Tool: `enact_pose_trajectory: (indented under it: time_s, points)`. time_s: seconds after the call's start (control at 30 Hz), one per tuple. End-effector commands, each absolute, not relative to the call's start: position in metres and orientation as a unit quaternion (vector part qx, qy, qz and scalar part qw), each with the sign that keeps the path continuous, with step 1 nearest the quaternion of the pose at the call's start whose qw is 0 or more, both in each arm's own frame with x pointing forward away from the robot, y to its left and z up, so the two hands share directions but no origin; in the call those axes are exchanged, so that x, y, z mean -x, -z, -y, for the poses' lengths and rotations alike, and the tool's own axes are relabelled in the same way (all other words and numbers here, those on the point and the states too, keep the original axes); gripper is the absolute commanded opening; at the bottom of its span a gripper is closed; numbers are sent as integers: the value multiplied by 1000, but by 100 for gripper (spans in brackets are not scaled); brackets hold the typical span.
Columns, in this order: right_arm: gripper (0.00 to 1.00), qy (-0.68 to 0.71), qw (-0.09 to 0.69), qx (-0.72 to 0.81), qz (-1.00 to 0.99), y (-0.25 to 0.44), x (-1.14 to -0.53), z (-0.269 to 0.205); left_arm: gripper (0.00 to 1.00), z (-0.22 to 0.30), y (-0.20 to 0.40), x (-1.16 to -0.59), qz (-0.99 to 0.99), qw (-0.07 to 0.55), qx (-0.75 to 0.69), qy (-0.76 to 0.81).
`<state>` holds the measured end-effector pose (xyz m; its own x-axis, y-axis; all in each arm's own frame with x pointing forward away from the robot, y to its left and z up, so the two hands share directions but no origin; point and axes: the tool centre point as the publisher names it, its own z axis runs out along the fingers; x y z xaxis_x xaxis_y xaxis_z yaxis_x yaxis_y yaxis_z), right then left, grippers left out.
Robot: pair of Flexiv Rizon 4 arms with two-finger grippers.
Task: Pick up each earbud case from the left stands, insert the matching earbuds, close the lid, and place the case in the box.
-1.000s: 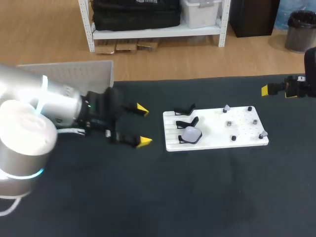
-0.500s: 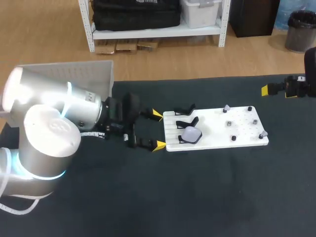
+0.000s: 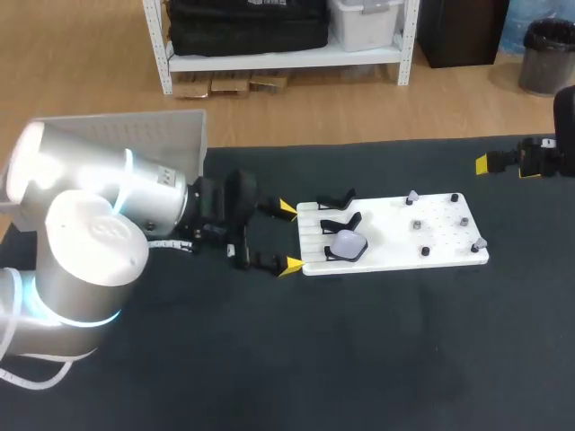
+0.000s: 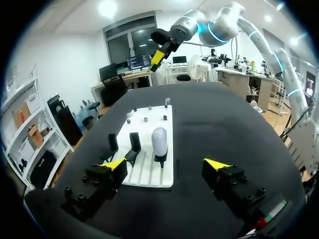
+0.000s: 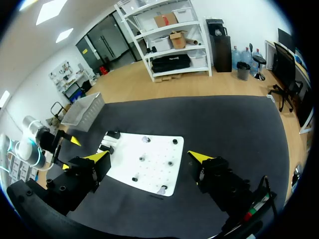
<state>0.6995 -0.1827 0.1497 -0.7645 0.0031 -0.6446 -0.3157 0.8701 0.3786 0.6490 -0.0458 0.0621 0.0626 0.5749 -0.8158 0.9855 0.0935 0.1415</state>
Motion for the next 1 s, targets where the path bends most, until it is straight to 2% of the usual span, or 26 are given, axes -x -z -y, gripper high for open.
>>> enact_pose_trajectory:
  time_s: [0.03,0.2,0.83,0.9,1.0]
  points:
    - [100,-241,332,87,-908,-149,-700,183,100,51,-61,-653,-648,365,-619,252]
    - [100,-241,332,87,-908,-149,-700,183,100,54,-58,-652,-655,346,-618,263]
    - [100,-241,332,87,-908,-149,-700,183,100,77,-36,-665,-659,364,-585,302]
    - [100,-241,332,87,-908,-149,-700,183,99,80,-34,-666,-656,363,-585,308]
    - [100,-241,332,87,-908,-149,-700,183,89,82,-32,-668,-651,366,-586,316]
